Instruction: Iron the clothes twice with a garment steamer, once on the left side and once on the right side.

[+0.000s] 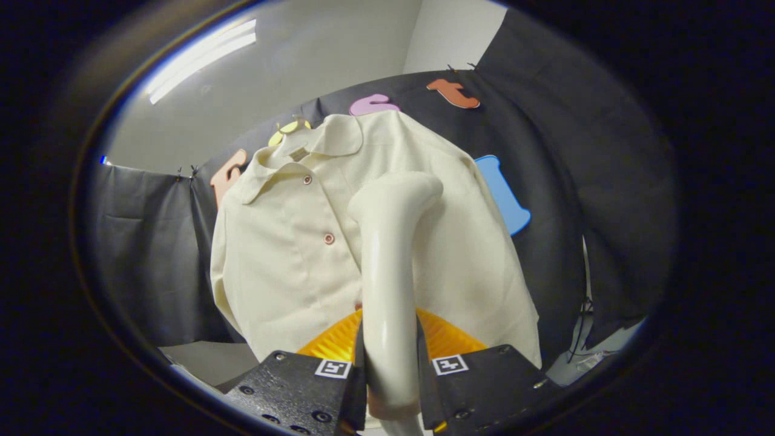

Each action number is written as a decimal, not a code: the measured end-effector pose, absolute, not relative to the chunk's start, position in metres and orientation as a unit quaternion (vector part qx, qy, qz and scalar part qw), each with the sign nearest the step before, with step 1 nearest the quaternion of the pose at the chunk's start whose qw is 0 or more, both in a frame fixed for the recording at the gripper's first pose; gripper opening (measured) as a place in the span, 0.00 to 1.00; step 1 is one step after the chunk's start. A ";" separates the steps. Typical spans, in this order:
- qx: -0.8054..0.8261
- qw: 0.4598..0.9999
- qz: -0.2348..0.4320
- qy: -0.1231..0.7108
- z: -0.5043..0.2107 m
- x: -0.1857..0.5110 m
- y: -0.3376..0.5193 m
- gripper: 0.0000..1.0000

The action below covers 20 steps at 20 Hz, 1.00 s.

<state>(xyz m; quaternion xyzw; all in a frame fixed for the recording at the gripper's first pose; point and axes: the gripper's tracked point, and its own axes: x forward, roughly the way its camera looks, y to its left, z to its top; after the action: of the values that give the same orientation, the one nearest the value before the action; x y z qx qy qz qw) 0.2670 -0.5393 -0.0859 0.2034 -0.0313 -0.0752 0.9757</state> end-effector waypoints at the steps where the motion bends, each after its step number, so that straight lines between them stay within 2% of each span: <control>1: 0.212 0.974 -0.076 -0.026 -0.095 0.264 -0.539 0.34; 20: 0.304 0.944 -0.113 0.061 -0.251 0.200 -0.533 0.34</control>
<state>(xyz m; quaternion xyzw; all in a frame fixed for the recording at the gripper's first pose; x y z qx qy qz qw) 0.1999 -0.5332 -0.2509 0.3041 0.0611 -0.1126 0.9440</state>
